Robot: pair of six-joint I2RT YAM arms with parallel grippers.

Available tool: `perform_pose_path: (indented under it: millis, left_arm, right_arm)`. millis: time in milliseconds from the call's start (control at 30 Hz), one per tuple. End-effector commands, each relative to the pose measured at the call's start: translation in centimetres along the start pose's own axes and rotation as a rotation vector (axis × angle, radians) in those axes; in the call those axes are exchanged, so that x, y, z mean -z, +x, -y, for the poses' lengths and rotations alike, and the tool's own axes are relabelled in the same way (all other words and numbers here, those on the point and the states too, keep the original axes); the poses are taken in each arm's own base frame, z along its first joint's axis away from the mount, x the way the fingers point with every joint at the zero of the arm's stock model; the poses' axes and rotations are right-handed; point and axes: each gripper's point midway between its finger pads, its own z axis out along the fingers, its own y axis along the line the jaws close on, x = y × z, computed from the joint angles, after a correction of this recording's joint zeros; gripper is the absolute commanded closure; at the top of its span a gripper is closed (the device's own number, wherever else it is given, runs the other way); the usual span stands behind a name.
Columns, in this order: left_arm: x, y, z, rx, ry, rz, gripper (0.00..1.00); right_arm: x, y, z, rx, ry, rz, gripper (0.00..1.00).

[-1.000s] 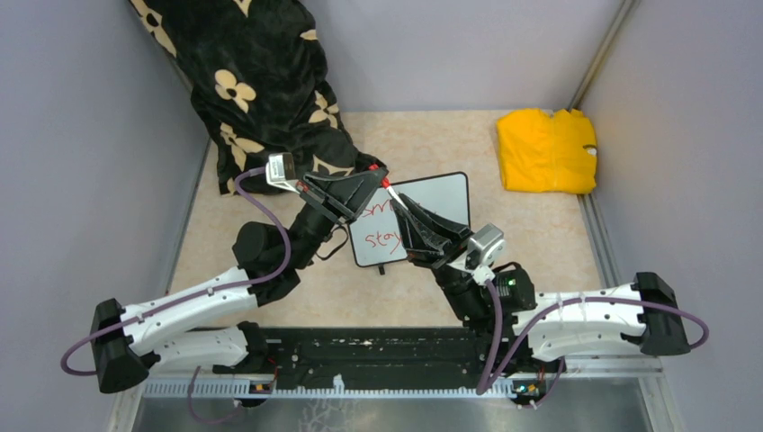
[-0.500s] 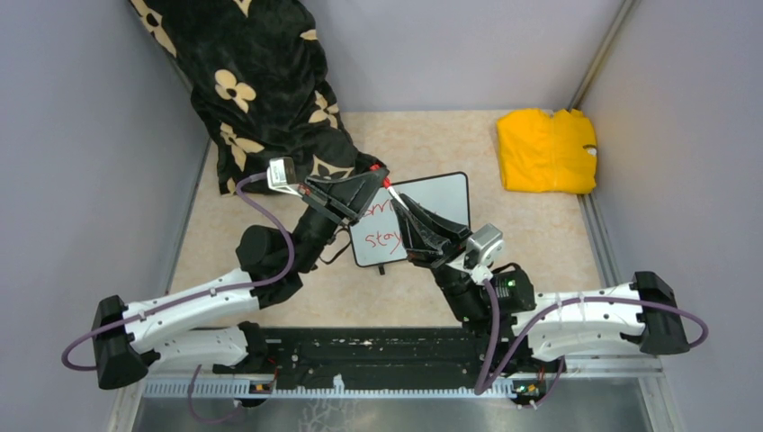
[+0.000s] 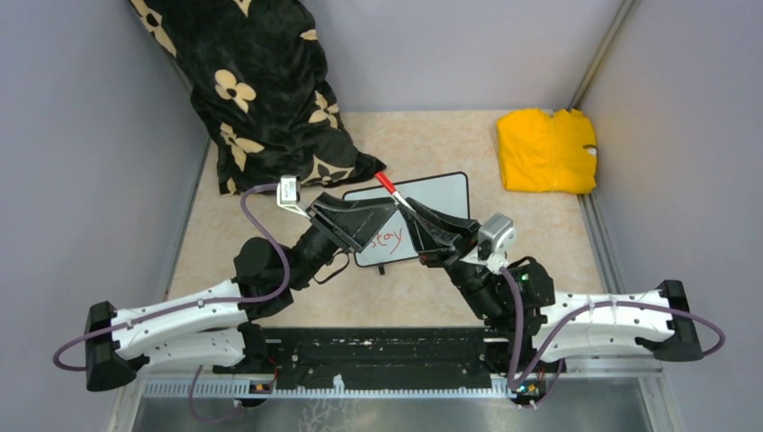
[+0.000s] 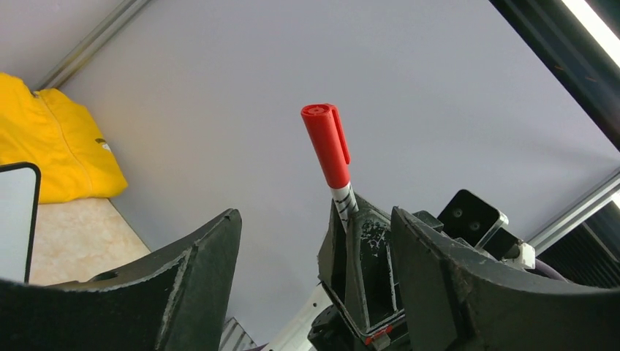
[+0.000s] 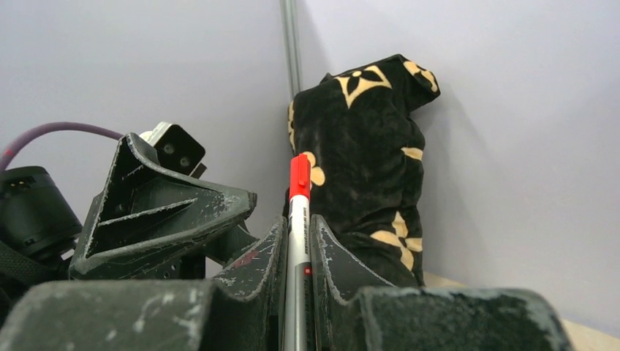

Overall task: Write a sentence on the whiteboard
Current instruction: Place the whiteboard marker at the center of the board.

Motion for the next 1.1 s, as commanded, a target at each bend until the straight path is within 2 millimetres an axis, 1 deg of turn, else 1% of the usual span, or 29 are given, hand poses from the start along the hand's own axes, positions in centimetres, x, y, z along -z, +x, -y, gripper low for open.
perform_pose_path:
  millis: [0,167,367,500,733,933,1067]
  left_arm:
    - [0.2,-1.4,1.6,-0.042,0.033,0.023,0.18]
    - [1.1,-2.3,2.1,-0.061,0.048,0.037,0.14]
    - [1.8,-3.2,2.5,-0.087,0.052,0.056,0.15]
    - [1.8,-3.6,2.4,-0.104,0.036,0.066,0.24]
    - [1.6,-4.1,1.6,-0.116,-0.006,0.098,0.37]
    - [1.5,-3.0,1.3,-0.077,0.005,0.066,0.54]
    - [1.5,-2.4,0.8,-0.060,0.002,0.059,0.62]
  right_arm:
    - [0.0,-1.9,-0.3,-0.078,-0.038,0.032,1.00]
    - [0.3,-1.9,-1.4,-0.118,-0.104,0.034,1.00]
    - [0.3,-1.3,-2.4,-0.138,-0.134,0.033,1.00]
    - [0.1,-1.3,-3.1,-0.140,-0.159,0.037,1.00]
    - [-0.1,-1.3,-3.9,-0.153,-0.193,0.030,1.00]
    - [-0.4,-1.1,-4.2,-0.164,-0.195,0.013,1.00]
    - [-0.6,-0.6,-4.8,-0.160,-0.209,-0.011,1.00]
